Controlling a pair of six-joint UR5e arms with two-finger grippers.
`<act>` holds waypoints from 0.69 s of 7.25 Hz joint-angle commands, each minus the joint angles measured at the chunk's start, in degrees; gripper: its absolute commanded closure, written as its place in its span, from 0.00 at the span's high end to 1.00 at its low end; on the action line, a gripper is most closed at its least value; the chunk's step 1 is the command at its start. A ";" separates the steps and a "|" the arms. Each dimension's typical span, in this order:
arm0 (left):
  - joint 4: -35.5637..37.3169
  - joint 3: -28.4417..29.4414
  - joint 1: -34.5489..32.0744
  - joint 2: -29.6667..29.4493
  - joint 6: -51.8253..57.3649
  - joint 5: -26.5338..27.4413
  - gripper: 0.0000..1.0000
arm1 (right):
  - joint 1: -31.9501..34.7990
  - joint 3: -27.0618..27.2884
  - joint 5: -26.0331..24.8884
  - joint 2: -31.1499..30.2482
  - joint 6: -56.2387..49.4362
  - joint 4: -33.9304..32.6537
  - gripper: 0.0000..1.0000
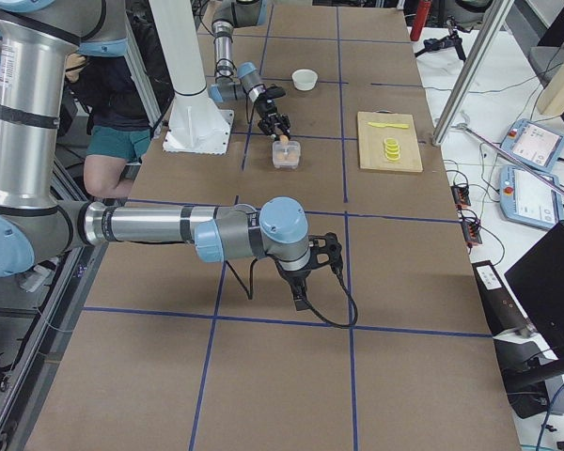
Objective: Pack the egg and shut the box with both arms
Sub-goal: 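Lower the egg into the empty slot and open the left gripper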
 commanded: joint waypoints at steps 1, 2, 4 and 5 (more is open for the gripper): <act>0.00 0.36 0.02 -0.30 0.09 -0.10 0.24 | 0.00 -0.38 0.00 0.00 0.00 0.09 1.00; 0.09 0.53 0.02 -0.65 0.09 -0.53 0.33 | 0.00 -0.38 0.00 0.00 0.00 0.00 1.00; 0.00 0.54 0.02 -0.66 0.09 -1.41 0.46 | 0.00 -0.38 0.00 0.00 0.00 0.00 1.00; 0.00 0.54 0.02 -0.92 0.00 -1.85 0.47 | 0.00 -0.38 0.00 0.00 0.00 0.00 1.00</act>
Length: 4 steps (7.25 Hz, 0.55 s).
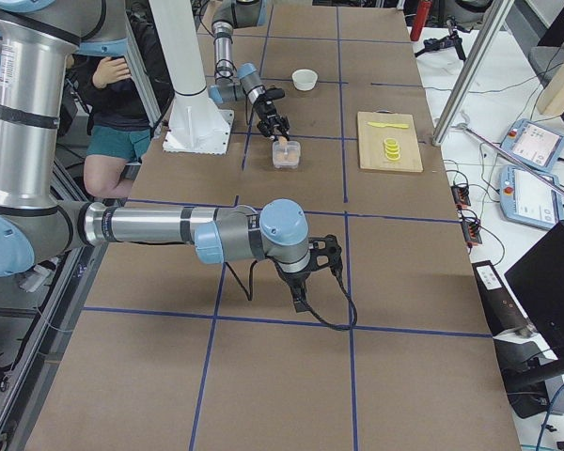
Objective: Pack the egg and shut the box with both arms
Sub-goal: 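Lower the egg into the empty slot and open the left gripper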
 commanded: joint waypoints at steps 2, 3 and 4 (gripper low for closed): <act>-0.03 0.01 0.00 -0.21 -0.07 -0.54 0.59 | 0.00 -0.01 0.00 0.00 0.00 0.00 1.00; -0.03 -0.07 0.00 -0.21 -0.07 -0.63 0.66 | 0.00 -0.01 0.00 0.09 0.00 0.00 1.00; -0.03 -0.08 0.00 -0.21 0.02 -0.72 0.70 | 0.00 -0.01 0.00 0.09 0.00 0.00 1.00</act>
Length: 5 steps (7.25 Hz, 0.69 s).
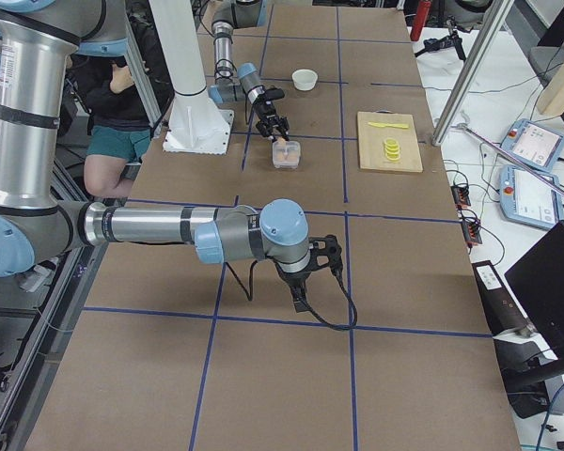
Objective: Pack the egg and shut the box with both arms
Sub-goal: 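Lower the egg into the empty slot and open the left gripper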
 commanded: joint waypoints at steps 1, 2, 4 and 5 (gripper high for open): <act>0.00 -0.04 0.00 -0.01 0.07 -0.10 0.73 | 0.00 0.00 0.00 0.04 0.00 0.00 1.00; 0.00 -0.13 0.00 -0.01 -0.02 -0.19 0.73 | 0.00 0.00 0.00 0.04 0.00 0.00 1.00; 0.09 -1.09 -0.78 -0.01 -0.02 -2.63 0.74 | 0.00 0.00 0.00 0.04 0.09 0.00 1.00; 0.52 -2.83 -2.44 0.08 -0.45 -5.61 0.81 | 0.00 0.00 0.00 0.04 0.00 0.09 1.00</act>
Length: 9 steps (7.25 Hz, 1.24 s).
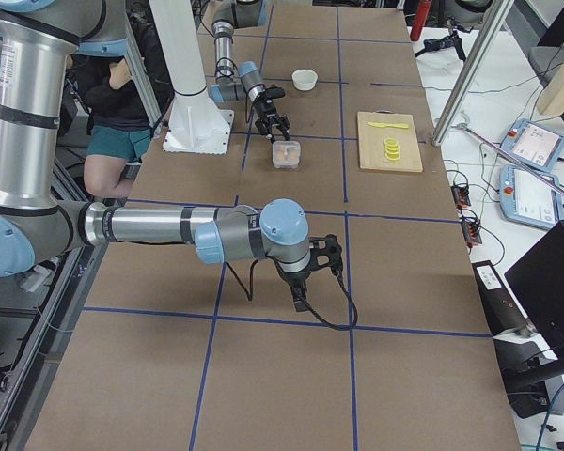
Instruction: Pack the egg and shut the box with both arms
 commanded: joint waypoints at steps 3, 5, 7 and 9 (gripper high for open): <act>7.37 -9.38 -3.85 2.26 -3.91 -8.49 0.99 | 0.00 0.00 0.00 -0.09 0.05 0.07 1.00; 16.57 -18.41 -7.19 7.17 -7.43 -13.85 0.99 | 0.00 0.09 0.09 0.00 0.05 0.07 1.00; 29.12 -24.49 -13.23 8.60 -8.24 -22.25 0.99 | 0.00 0.09 0.09 0.00 0.05 0.07 1.00; 46.06 -32.13 -23.05 13.15 -7.38 -32.37 0.99 | 0.00 0.09 0.18 -0.09 0.14 0.07 1.00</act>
